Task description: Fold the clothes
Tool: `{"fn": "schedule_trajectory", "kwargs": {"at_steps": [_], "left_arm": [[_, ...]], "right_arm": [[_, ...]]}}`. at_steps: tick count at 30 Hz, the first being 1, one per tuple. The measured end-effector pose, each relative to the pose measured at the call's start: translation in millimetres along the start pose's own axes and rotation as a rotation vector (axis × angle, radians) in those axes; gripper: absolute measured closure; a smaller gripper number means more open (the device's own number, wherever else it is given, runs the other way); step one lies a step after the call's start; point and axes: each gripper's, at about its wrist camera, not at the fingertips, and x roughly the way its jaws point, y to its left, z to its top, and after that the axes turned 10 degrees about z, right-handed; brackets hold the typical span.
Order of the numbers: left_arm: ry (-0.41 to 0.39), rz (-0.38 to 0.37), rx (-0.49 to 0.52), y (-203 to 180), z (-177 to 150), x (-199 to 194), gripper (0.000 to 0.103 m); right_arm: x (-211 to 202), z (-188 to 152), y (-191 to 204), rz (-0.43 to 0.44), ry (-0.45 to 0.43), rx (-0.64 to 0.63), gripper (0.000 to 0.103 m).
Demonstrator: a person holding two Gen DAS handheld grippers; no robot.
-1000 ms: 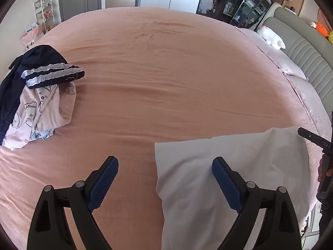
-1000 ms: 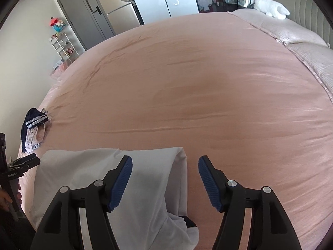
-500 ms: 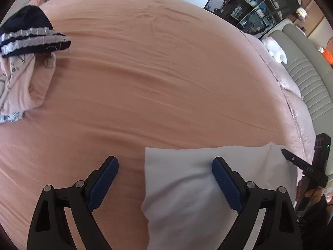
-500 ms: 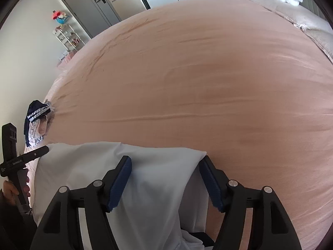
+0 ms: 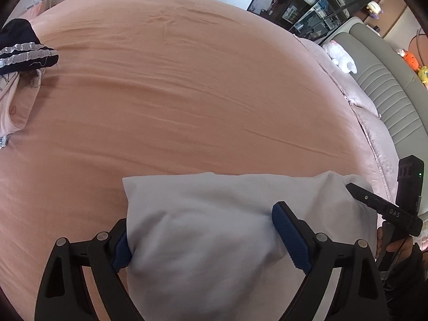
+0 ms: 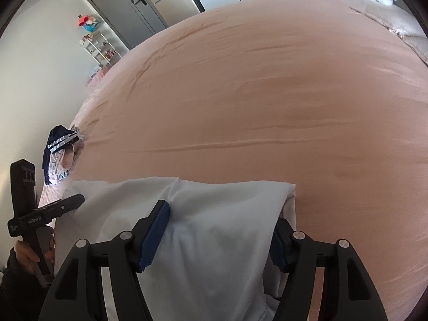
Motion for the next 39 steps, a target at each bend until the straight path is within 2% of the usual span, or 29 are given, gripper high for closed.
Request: {"fn": "schedule_trajectory", "kwargs": {"at_steps": [1, 2, 3, 4, 6, 7, 9, 16, 22, 28, 31, 32, 34, 35, 36, 37, 39], "left_arm": [[-0.012, 0.001, 0.013, -2.7, -0.1, -2.1, 0.017], [-0.022, 0.014, 0.037, -7.1, -0.5, -3.4, 0.025], [-0.029, 0.022, 0.052, -10.5, -1.1, -3.6, 0.034], [-0.036, 0.028, 0.063, -13.3, -1.7, -3.4, 0.038], [-0.046, 0.031, 0.077, -18.2, -2.9, -3.0, 0.059], [-0.048, 0.024, 0.079, -20.0, -3.6, -2.7, 0.062], [-0.064, 0.032, 0.09, -22.6, -5.2, -3.8, 0.067], [-0.08, 0.056, 0.104, -19.8, 8.1, -1.6, 0.075], [-0.122, 0.093, 0.174, -22.9, 41.7, 0.0, 0.076], [-0.185, 0.151, 0.222, -23.2, 85.7, 3.8, 0.076], [-0.158, 0.198, 0.286, -27.1, 92.6, 13.2, 0.073], [-0.133, 0.22, 0.306, -26.6, 90.9, 17.4, 0.067], [-0.1, 0.264, 0.325, -25.9, 86.3, 23.8, 0.047], [-0.106, 0.264, 0.32, -23.4, 83.9, 22.8, 0.024], [-0.12, 0.255, 0.309, -20.0, 81.5, 20.3, 0.015], [-0.129, 0.248, 0.292, -16.9, 80.1, 16.9, 0.015], [-0.144, 0.235, 0.254, -10.7, 78.1, 9.7, 0.015]], "right_arm": [[-1.4, -0.9, 1.4, -0.009, -0.005, -0.006, 0.05], [-2.2, -1.7, 3.3, -0.017, -0.009, -0.011, 0.059], [-2.8, -2.4, 5.4, -0.023, -0.013, -0.015, 0.062], [-3.3, -3.0, 7.4, -0.03, -0.017, -0.018, 0.064], [-3.7, -4.9, 11.7, -0.059, -0.019, -0.044, 0.074], [-3.8, -5.6, 13.1, -0.072, -0.02, -0.054, 0.077], [-4.1, -6.7, 14.6, -0.097, -0.024, -0.068, 0.087], [-4.8, -0.5, 15.1, -0.112, -0.053, -0.094, 0.091], [-8.0, 30.0, 24.0, -0.119, -0.11, -0.139, 0.093], [-1.4, 71.2, 28.3, -0.121, -0.165, -0.156, 0.094], [7.1, 85.4, 30.0, -0.12, -0.164, -0.167, 0.093], [11.1, 87.6, 30.4, -0.123, -0.153, -0.172, 0.093], [18.9, 88.5, 31.9, -0.137, -0.128, -0.18, 0.092], [22.8, 88.6, 32.7, -0.145, -0.116, -0.185, 0.09], [25.5, 88.5, 33.1, -0.145, -0.105, -0.185, 0.085], [27.5, 88.2, 33.1, -0.139, -0.095, -0.183, 0.081], [29.5, 87.7, 33.5, -0.133, -0.082, -0.185, 0.055]]}}
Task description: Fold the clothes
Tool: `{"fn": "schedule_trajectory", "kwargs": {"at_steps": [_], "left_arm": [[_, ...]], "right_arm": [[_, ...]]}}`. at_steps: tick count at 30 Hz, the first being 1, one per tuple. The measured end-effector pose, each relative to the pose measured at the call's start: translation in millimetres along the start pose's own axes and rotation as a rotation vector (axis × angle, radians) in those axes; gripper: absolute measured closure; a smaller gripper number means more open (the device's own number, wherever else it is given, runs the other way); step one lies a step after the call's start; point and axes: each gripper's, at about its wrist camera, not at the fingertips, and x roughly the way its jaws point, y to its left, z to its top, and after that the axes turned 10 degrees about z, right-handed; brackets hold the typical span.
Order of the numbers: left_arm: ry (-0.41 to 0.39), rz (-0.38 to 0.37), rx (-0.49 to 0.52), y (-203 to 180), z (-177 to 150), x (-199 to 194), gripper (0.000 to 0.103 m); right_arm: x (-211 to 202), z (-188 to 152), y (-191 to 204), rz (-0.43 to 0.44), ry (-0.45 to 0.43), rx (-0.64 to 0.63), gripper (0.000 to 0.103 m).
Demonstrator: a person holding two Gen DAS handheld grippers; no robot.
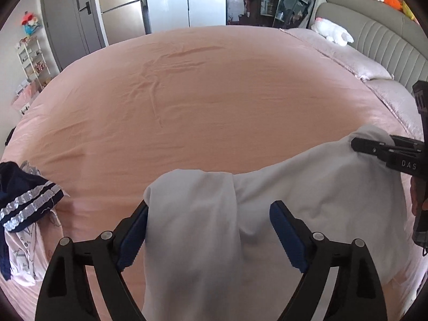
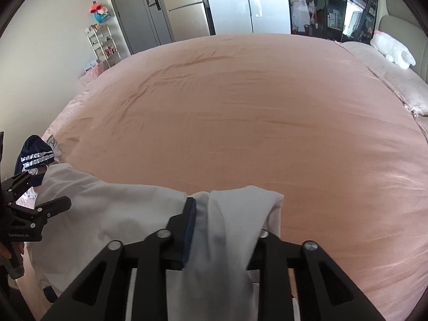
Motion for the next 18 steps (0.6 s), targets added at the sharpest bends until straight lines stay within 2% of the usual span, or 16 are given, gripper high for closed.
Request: {"fn": "schedule_trajectory", "kwargs": {"at_steps": [1, 2, 3, 7, 12, 15, 18], "left_arm": [[-0.006, -0.004, -0.02, 3.6, -1.4, -3.0, 0.015], [-0.01, 0.001, -0.031, 6.0, -2.7, -7.5, 0.015], [-0.014, 0.014, -0.032, 6.8, -3.4, -12.7, 0.015], [-0.064, 0.05, 0.001, -0.2, -6.7, -38.2, 0.015], [-0.103, 0.123, 0.115, -27.4, -15.9, -55.8, 0.015], [-0.081, 0.129, 0.187, -43.7, -20.3, -55.4, 0.015], [-0.017, 0.121, 0.219, -55.9, -16.1, -47.4, 0.015]], "right_arm": [[-1.2, -0.1, 0.5, -0.001, -0.001, -0.006, 0.048], [-2.4, -0.2, 1.1, -0.003, -0.003, -0.011, 0.035], [-3.5, -0.3, 1.6, -0.004, -0.004, -0.017, 0.03], [-12.2, -1.5, 2.8, -0.042, 0.01, -0.048, 0.03], [-37.6, -12.5, -7.3, -0.035, 0.007, -0.004, 0.03], [-58.1, -26.6, -12.8, -0.023, -0.001, 0.042, 0.03], [-79.8, -49.8, -13.9, -0.019, -0.01, 0.082, 0.03]]}}
